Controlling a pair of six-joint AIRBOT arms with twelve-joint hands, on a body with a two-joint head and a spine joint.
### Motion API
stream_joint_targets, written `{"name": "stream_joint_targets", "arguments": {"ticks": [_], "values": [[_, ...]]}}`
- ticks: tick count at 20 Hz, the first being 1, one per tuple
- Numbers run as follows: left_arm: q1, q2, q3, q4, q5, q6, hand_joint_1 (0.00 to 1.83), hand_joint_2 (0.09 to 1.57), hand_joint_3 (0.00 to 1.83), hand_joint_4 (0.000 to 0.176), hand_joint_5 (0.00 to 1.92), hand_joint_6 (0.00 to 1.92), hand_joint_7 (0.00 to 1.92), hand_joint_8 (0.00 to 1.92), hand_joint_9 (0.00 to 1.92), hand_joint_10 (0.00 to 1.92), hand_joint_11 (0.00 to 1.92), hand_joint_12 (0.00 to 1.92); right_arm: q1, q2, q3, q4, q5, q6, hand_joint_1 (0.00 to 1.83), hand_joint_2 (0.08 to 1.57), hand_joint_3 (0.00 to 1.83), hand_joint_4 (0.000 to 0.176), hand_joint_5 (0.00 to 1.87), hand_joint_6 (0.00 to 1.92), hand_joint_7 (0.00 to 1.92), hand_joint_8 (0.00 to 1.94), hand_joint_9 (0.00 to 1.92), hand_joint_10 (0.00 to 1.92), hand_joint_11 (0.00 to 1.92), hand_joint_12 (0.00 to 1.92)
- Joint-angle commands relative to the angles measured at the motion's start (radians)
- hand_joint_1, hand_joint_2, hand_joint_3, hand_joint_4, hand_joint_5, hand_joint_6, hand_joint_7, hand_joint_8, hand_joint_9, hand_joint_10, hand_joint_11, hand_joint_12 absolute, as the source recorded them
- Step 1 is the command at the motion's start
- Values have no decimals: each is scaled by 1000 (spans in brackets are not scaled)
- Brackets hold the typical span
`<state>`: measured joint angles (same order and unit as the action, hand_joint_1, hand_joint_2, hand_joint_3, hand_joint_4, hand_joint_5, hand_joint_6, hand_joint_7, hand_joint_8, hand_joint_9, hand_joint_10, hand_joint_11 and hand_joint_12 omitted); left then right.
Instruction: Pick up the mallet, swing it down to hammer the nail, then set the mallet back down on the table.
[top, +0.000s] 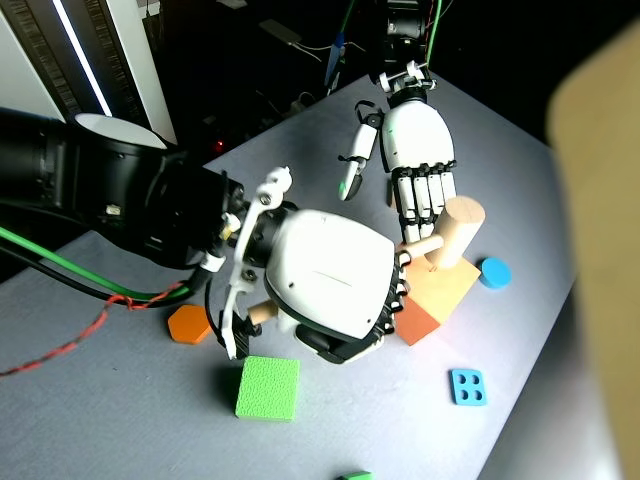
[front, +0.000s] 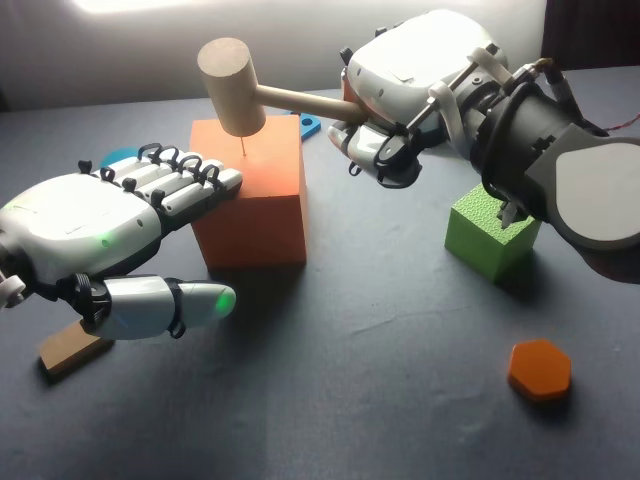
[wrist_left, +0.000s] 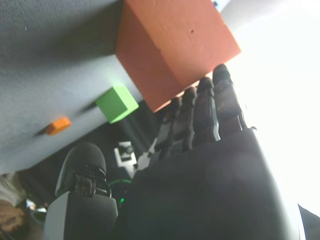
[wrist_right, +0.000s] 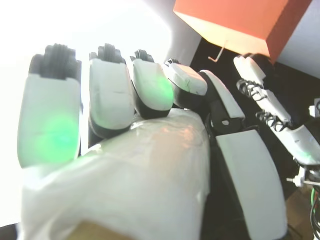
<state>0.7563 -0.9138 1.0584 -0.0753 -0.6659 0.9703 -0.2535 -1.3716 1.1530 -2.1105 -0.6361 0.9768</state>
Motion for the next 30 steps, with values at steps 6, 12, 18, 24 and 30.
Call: {"name": "stream_joint_targets", "arguments": {"ticks": [6,12,18,24,30], "values": [[-2,-3,7,0,-51,-2,0,1261,2,0,3,1,9,3,0,0,0,0,-5,-38,73,-59,-20,15,415,1571,86,176,1184,1921,1486,1941,1599,1921,1721,1921],[-3,-3,8,0,-52,-2,0,1262,1,0,24,6,32,7,11,2,0,0,-53,-44,103,-59,31,60,461,1571,56,176,1209,1921,1509,1941,1626,1921,1757,1921],[-3,-3,9,0,-52,-5,0,1262,1,0,25,6,37,6,13,4,0,0,-3,81,-24,-88,-1,101,487,1571,21,176,1212,1921,1511,1941,1631,1921,1762,1921],[-6,-3,9,0,-52,-9,0,1257,0,0,17,3,20,2,0,0,0,0,-105,271,-175,-706,-38,566,488,1570,23,176,1221,1921,1513,1941,1633,1921,1755,1921],[-19,-3,12,0,-52,-11,0,1258,0,0,25,5,34,7,13,5,0,0,-167,333,-212,-901,-44,714,546,1545,0,176,1237,1921,1503,1941,1616,1921,1739,1921]]}}
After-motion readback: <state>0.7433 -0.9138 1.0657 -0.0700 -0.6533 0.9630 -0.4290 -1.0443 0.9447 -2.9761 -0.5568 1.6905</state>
